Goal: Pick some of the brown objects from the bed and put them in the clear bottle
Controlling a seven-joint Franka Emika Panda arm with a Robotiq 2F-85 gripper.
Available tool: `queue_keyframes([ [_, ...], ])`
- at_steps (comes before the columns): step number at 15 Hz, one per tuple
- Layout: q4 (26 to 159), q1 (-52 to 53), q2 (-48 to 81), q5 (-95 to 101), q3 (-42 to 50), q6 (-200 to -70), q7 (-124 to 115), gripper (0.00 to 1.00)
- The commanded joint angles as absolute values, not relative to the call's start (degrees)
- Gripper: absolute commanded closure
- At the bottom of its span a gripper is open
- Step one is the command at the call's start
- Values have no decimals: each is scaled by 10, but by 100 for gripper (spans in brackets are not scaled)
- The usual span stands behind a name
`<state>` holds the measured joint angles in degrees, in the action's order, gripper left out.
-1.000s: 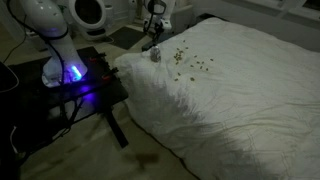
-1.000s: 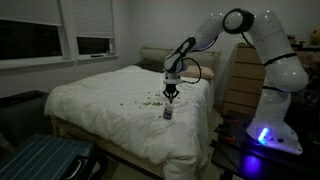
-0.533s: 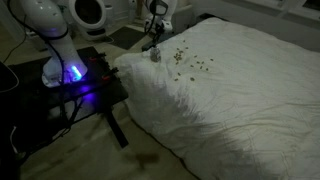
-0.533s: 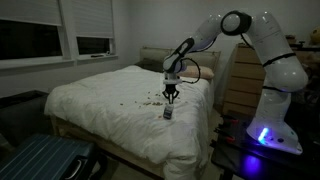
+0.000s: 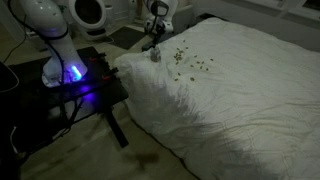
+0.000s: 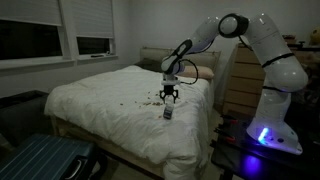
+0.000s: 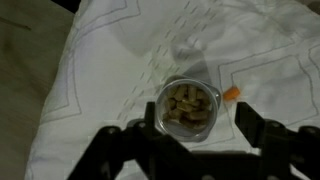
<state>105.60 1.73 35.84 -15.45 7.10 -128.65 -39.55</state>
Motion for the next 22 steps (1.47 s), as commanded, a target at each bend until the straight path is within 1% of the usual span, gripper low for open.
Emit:
queue_keyframes([
  [1, 1032, 9, 366, -149, 64, -1267, -389, 0],
  [5, 1028, 10, 352, -149, 72, -1267, -405, 0],
  [8, 1034, 14, 344, -142, 90, -1297, -431, 0],
  [15, 1065, 2, 349, -127, 116, -1482, -399, 0],
  [22, 1031, -7, 399, -93, 114, -1550, -332, 0],
])
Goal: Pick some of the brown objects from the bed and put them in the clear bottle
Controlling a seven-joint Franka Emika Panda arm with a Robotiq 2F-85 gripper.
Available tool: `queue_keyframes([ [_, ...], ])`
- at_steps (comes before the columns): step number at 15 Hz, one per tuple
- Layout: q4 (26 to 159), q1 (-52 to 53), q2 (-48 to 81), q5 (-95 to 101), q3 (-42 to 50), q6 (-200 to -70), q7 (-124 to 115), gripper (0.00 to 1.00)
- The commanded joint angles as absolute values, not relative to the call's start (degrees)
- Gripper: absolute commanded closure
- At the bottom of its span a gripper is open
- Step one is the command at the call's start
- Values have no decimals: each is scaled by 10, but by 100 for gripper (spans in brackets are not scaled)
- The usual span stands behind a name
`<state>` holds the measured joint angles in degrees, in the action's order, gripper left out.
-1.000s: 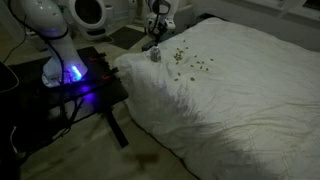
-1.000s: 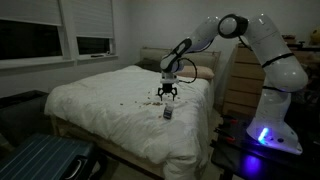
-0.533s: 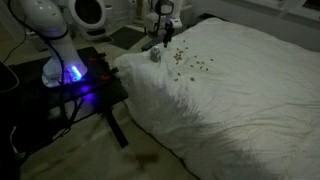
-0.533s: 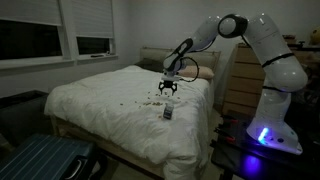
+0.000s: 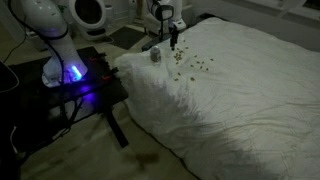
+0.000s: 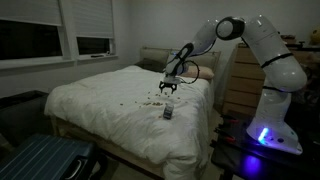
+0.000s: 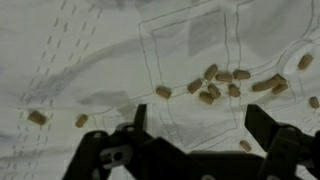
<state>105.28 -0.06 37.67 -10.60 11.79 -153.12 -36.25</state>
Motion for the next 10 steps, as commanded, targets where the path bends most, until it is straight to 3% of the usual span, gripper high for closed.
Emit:
queue_keyframes([
  [1, 1021, -8, 410, -93, 113, -1559, -318, 0],
  [10, 892, -71, 507, -110, 51, -1560, -165, 0],
])
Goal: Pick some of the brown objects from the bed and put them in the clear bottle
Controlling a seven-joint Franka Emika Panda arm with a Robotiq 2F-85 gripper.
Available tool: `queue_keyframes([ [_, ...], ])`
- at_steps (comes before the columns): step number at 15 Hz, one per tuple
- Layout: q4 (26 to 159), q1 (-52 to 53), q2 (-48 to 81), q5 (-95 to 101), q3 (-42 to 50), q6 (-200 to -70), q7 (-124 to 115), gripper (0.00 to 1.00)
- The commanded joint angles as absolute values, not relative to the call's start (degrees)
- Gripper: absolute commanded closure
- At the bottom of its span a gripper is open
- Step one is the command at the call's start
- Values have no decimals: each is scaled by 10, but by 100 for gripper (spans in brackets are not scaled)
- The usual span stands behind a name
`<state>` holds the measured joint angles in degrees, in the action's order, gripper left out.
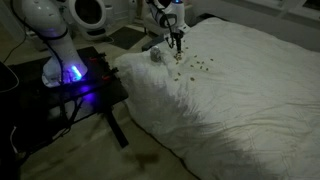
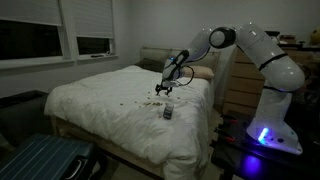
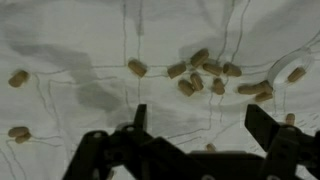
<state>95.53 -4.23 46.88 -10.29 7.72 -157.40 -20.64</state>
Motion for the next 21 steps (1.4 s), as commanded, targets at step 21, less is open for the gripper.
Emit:
queue_keyframes([
  [21, 654, -104, 680, -106, 21, -1410, -119, 0],
])
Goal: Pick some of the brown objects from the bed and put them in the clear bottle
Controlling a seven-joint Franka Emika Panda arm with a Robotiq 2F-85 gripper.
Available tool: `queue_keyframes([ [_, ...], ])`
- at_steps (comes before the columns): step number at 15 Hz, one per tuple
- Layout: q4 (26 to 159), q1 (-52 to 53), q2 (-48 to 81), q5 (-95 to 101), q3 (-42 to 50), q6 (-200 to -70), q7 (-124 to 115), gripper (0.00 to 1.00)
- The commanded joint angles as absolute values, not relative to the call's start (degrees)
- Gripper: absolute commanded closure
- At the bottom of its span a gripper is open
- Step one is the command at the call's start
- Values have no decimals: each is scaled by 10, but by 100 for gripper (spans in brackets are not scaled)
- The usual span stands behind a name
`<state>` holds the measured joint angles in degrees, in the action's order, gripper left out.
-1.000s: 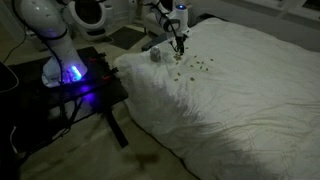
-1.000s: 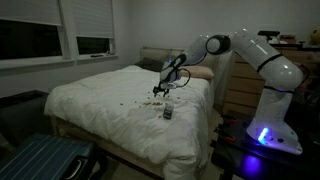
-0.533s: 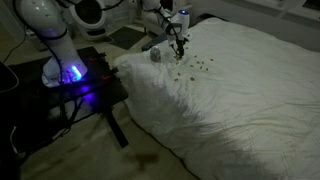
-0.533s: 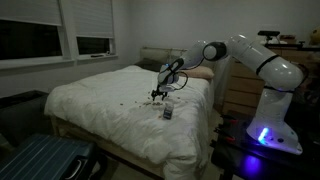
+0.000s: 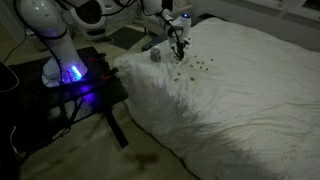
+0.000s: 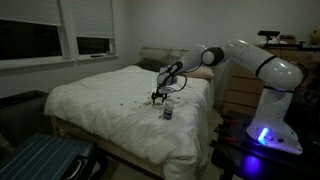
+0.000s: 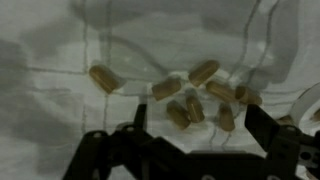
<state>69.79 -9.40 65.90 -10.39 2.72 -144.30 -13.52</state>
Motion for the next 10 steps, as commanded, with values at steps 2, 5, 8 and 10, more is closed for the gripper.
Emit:
queue_keyframes([
  [2, 641, -107, 688, -107, 21, -1402, -119, 0],
  [5, 624, -109, 700, -107, 19, -1393, -119, 0],
  [8, 607, -111, 710, -108, 18, -1385, -120, 32],
  [10, 596, -110, 716, -108, 20, -1382, -123, 49],
])
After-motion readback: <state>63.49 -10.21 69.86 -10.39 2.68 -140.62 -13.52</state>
